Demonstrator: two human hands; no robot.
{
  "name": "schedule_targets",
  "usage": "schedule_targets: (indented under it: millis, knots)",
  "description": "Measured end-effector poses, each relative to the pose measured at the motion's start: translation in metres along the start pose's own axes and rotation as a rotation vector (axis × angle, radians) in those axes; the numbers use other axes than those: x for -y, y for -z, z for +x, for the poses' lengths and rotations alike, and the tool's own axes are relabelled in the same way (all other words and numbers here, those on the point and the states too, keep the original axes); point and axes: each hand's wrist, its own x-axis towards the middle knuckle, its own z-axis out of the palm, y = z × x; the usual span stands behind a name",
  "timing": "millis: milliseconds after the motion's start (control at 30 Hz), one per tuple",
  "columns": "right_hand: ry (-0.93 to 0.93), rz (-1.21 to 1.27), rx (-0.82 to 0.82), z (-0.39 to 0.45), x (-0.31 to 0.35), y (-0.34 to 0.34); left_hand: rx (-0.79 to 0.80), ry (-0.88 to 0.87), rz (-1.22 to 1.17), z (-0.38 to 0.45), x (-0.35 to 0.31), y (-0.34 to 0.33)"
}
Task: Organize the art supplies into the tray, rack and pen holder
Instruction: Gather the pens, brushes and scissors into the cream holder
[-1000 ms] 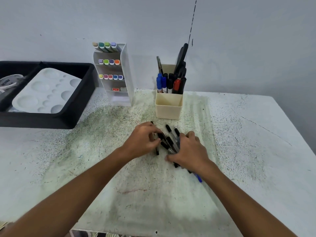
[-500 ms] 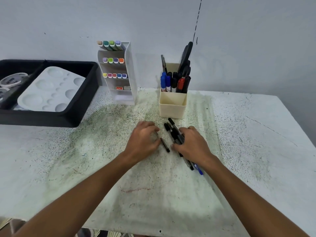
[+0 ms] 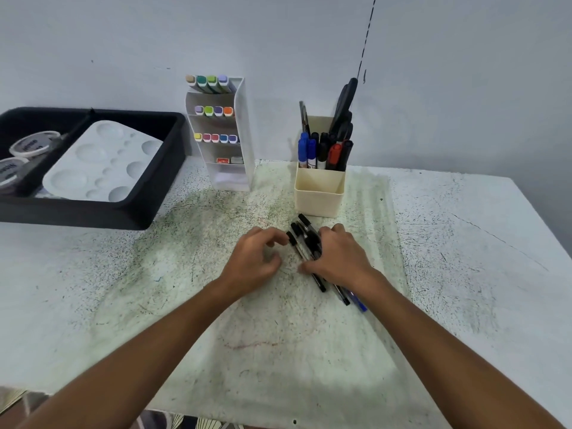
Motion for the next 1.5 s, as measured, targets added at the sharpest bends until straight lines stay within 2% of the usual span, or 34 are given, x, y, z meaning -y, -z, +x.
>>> schedule_targets:
  millis: [67,200,367,600,767,1133,1500]
  knots:
    - [-0.011,0.007,0.023,0.002,0.003,0.001,-0.037,0.025,0.046,0.002,0.004,0.001]
    - [-0.006,0.040,0.032,0.003,0.007,-0.002,0.001,-0.021,0.171,-0.003,0.009,-0.004]
    - [-0.003,0.000,0.004,0.003,0.010,-0.005,-0.022,-0.003,0.160,-0.010,0.009,-0.008]
    - [-0.009,-0.178,-0.108,0.003,0.018,-0.009,-0.024,-0.029,0.196,-0.012,0.009,-0.009]
    - [0.008,-0.247,-0.094,0.005,0.020,-0.006,-0.011,-0.049,0.231,-0.012,0.011,-0.009]
    - [0.054,-0.119,-0.053,0.006,0.015,-0.001,-0.033,-0.102,0.256,-0.010,0.019,-0.014]
    - [0.111,-0.031,-0.105,0.002,0.000,0.000,-0.036,-0.107,0.224,-0.010,0.021,-0.014]
